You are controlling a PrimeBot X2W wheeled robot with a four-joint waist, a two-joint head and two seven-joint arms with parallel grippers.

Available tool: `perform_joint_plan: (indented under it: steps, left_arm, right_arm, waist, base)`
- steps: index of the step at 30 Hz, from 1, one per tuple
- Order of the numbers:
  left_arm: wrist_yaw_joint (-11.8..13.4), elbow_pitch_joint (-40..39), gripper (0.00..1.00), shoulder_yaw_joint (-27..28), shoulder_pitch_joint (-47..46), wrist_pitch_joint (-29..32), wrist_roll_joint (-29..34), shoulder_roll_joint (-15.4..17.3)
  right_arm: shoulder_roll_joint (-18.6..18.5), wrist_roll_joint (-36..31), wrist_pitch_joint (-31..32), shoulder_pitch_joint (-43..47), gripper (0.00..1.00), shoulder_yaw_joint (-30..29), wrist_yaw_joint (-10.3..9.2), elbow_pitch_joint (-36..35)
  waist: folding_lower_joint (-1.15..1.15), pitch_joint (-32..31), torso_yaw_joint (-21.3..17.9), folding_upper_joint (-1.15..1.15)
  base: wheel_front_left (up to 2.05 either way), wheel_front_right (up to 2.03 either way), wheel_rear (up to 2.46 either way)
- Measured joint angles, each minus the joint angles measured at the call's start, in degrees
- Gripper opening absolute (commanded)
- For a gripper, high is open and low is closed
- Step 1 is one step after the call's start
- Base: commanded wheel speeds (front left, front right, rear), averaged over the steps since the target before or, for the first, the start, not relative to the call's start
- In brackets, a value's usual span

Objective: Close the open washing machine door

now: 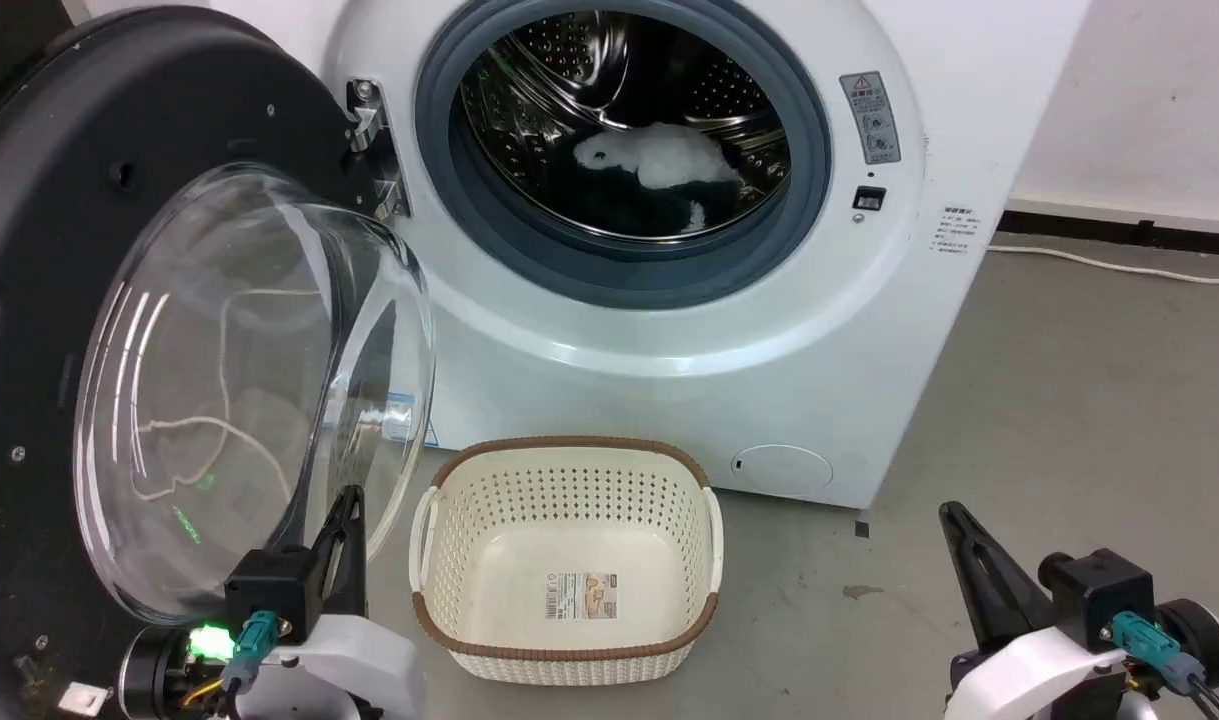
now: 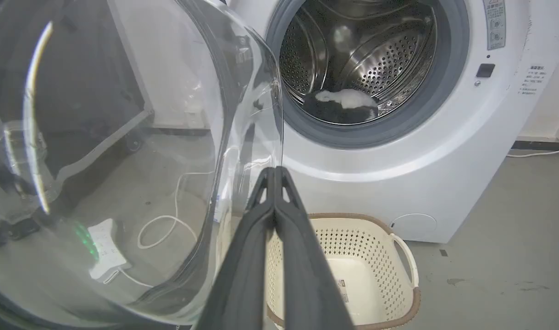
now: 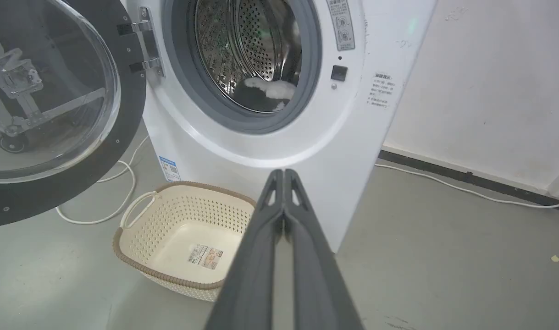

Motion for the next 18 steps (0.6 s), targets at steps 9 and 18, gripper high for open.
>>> perform_joint_plan:
  steps: [9,18]
  left_arm:
    - [0.0,0.0,0.0,0.0,0.0,0.0,0.0,0.0]
    - [0.0,0.0,0.0,0.0,0.0,0.0,0.0,0.0]
  right_arm:
    - [0.0,0.0,0.0,0.0,0.0,0.0,0.0,0.0]
    - [0.0,0.0,0.0,0.0,0.0,0.0,0.0,0.0]
  waist:
    - [0.0,0.0,0.0,0.0]
    - [0.0,0.0,0.0,0.0]
  base:
    - [0.0,0.0,0.0]
    - [0.0,0.0,0.0]
